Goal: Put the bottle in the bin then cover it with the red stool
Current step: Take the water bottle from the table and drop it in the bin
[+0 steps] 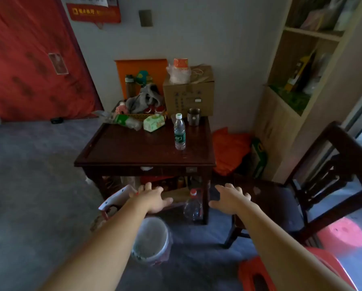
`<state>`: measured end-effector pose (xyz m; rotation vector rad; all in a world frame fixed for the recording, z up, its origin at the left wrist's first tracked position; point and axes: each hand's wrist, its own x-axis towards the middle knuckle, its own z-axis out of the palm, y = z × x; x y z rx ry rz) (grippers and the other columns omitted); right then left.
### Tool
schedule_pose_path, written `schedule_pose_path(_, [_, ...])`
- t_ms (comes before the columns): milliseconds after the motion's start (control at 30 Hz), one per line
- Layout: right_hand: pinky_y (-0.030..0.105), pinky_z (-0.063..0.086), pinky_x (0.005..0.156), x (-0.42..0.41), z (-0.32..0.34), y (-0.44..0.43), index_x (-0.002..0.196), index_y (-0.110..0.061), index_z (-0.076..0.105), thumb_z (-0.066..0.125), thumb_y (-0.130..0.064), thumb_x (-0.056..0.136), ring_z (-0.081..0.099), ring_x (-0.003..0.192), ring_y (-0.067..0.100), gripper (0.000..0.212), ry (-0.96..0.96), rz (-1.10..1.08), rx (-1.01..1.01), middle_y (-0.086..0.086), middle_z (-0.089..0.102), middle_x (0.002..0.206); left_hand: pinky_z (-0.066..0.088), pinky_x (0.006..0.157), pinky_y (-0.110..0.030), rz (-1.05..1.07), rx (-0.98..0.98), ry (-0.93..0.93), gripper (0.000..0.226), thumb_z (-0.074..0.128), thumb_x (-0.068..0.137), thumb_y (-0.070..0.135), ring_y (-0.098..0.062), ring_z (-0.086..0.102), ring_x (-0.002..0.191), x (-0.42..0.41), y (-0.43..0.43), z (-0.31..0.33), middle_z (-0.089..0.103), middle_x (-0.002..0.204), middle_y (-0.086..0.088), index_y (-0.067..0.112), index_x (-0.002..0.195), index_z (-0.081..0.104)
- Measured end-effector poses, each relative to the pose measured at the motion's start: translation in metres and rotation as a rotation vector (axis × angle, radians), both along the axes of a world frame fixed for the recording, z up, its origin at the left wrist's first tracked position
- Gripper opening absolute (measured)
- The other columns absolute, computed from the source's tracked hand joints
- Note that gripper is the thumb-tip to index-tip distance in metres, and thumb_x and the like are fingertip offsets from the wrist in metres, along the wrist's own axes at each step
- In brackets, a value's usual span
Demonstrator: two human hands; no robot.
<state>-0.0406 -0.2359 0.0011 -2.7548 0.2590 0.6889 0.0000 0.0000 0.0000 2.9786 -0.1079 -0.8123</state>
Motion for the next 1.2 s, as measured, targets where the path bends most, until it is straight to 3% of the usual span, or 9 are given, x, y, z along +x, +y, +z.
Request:
schedule_pose_path(533, [0.056,0.022,0.114,0.088,-0.003,0.048,0.152,-0.030,0.024,0.053,-0.055,0.088,0.025,0.142,0.034,0.075,0.022,-0.104,-0.033,0.006,0.025,0.158,0.010,0.113,-0.061,-0.098,0.004,0.043,0.072,0.034,0.089,0.068,-0.035,0.006,0.148,0.117,0.039,-0.011,0.002,0.163,-0.009,0.029,0.150,0.027])
schedule_pose_path(800, [0.055,0.024,0.114,0.124,-0.007,0.052,0.151,-0.028,0.027,0.055,-0.052,0.089,0.026,0.142,0.034,0.072,0.046,-0.109,-0.040,0.007,0.026,0.157,0.011,0.116,-0.059,-0.090,-0.017,0.077,0.073,0.033,0.089,0.069,-0.035,0.010,0.148,0.148,0.043,-0.022,0.011,0.161,-0.011,0.029,0.150,0.026])
schedule_pose_path(1200, [0.052,0.029,0.110,0.206,-0.023,0.012,0.153,-0.030,0.023,0.056,-0.053,0.088,0.027,0.142,0.033,0.077,0.048,-0.096,0.022,0.004,0.025,0.158,0.011,0.116,-0.056,-0.032,-0.001,0.111,0.071,0.032,0.092,0.065,-0.033,0.007,0.148,0.215,0.011,-0.017,0.007,0.162,-0.011,0.028,0.151,0.023])
